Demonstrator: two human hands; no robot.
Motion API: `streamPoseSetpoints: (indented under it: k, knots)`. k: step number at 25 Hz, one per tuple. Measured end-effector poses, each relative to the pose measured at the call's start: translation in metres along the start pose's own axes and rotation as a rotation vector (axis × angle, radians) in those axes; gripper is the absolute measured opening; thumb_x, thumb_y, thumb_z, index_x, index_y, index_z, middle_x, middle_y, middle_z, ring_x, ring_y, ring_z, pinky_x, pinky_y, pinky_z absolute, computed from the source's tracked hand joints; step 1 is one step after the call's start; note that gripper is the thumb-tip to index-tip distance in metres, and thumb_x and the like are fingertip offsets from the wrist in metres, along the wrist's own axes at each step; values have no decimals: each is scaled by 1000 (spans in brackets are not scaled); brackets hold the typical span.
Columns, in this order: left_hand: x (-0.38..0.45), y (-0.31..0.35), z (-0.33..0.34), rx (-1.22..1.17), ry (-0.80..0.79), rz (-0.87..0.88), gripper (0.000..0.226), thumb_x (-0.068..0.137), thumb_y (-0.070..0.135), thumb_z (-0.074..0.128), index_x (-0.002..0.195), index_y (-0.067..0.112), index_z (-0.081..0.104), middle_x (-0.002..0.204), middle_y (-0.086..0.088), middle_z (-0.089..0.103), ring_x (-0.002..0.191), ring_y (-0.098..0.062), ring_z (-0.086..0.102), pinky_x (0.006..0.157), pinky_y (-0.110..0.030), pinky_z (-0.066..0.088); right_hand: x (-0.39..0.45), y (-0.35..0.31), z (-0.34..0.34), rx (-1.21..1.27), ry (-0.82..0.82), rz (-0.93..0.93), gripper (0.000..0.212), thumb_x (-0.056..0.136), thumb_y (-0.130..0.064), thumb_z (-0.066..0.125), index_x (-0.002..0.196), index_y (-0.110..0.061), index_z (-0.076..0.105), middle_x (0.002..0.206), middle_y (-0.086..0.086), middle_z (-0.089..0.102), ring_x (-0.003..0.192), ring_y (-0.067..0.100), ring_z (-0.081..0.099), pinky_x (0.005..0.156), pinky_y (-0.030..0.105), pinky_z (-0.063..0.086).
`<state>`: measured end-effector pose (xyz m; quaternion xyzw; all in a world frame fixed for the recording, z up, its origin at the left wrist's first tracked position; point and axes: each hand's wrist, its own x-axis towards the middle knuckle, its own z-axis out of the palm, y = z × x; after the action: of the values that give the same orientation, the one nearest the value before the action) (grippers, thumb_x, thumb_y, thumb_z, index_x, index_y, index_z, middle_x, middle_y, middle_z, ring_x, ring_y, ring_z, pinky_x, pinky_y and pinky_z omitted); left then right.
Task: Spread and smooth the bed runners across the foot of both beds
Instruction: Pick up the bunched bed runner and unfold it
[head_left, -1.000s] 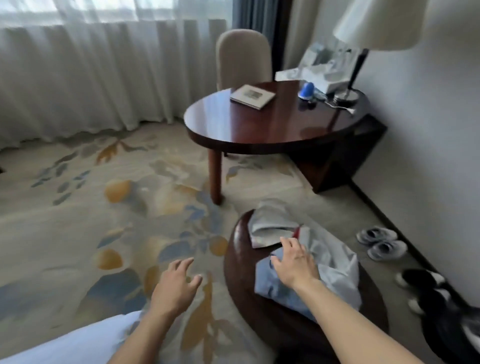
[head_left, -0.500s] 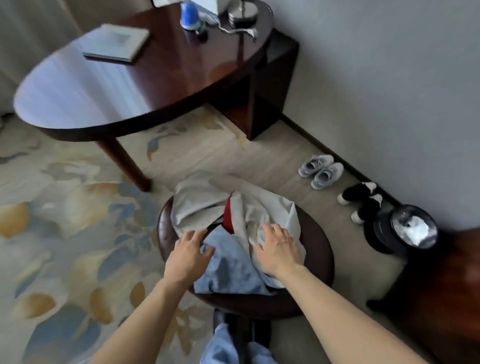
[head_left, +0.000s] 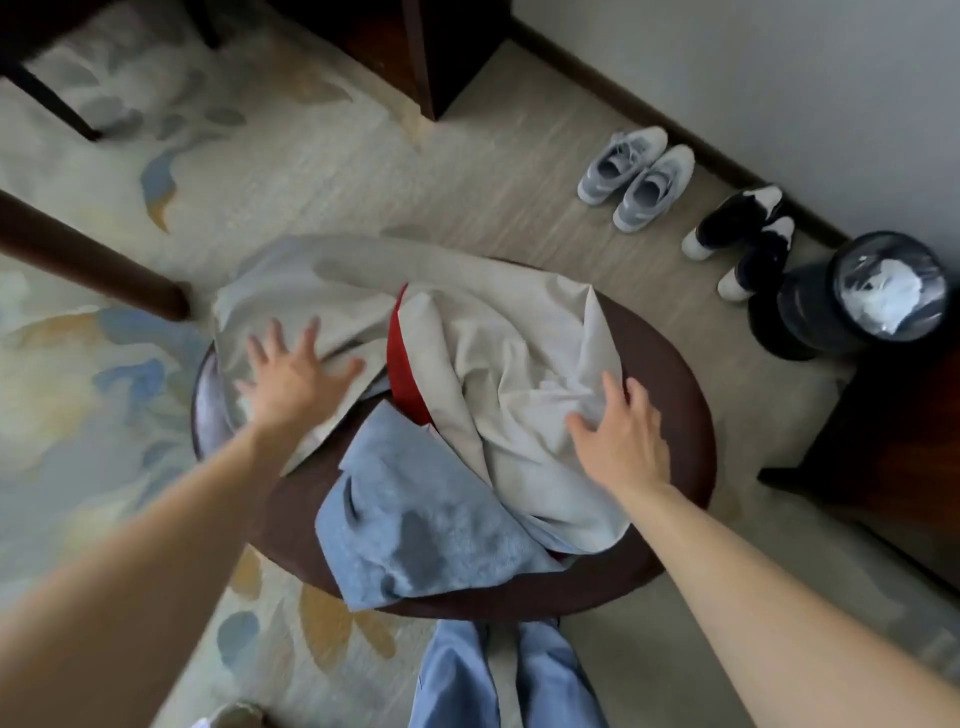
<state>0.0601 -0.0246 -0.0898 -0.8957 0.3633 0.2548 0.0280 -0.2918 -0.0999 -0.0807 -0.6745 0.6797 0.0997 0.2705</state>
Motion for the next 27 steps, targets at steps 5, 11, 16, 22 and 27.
streamPoseSetpoints:
  k: [5, 11, 16, 22, 27]
  knots:
    - [42, -9, 30, -52, -59, -72, 85, 71, 84, 47, 144, 46, 29, 157, -8, 21, 145, -40, 15, 112, -64, 25, 22, -7, 53, 166, 23, 18, 78, 90, -57, 55, 154, -28, 20, 152, 11, 30, 125, 41, 45, 99, 50, 42]
    - [-2, 52, 64, -28, -28, 86, 56, 83, 64, 47, 127, 30, 51, 147, 0, 38, 134, -35, 30, 103, -55, 36, 23, -38, 64, 187, 12, -23, 82, 85, -58, 61, 152, -33, 20, 144, 11, 38, 119, 41, 49, 98, 53, 45]
    - [-52, 78, 79, -266, -214, 212, 37, 90, 54, 52, 104, 20, 57, 118, -12, 58, 112, -36, 52, 92, -40, 39, 16, -60, 69, 255, -48, -82, 77, 86, -55, 59, 151, -35, 23, 147, 10, 37, 125, 40, 46, 102, 51, 43]
    - [13, 78, 31, 70, 114, 299, 70, 73, 82, 47, 119, 29, 50, 140, -9, 45, 133, -32, 38, 106, -54, 33, 0, -25, 56, 105, 87, 40, 77, 83, -66, 53, 148, -33, 26, 151, 4, 37, 132, 33, 42, 93, 53, 46]
    - [42, 63, 41, -21, -224, 174, 92, 68, 87, 42, 146, 39, 32, 150, -12, 37, 142, -36, 27, 116, -53, 26, -11, -35, 67, 305, 10, 205, 82, 83, -66, 56, 151, -35, 21, 151, 6, 34, 129, 37, 41, 93, 49, 43]
